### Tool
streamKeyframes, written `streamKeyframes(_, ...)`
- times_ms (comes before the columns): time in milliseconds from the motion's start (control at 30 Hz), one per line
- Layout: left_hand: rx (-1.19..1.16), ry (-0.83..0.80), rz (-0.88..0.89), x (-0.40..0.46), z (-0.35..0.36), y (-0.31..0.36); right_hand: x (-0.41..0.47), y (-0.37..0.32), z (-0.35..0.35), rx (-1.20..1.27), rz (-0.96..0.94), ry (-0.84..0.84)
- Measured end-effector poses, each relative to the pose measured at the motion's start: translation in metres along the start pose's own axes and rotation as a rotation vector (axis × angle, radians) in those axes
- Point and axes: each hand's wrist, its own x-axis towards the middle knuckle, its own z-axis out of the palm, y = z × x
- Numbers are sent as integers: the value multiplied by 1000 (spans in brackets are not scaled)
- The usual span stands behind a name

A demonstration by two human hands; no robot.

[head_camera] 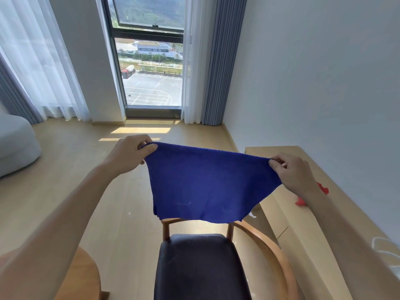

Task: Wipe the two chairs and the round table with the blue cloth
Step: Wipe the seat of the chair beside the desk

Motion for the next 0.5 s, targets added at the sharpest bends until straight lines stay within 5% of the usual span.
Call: streamKeyframes(500, -139, -146, -17, -4, -7, -7, -2, -4, -9, 36, -56, -169)
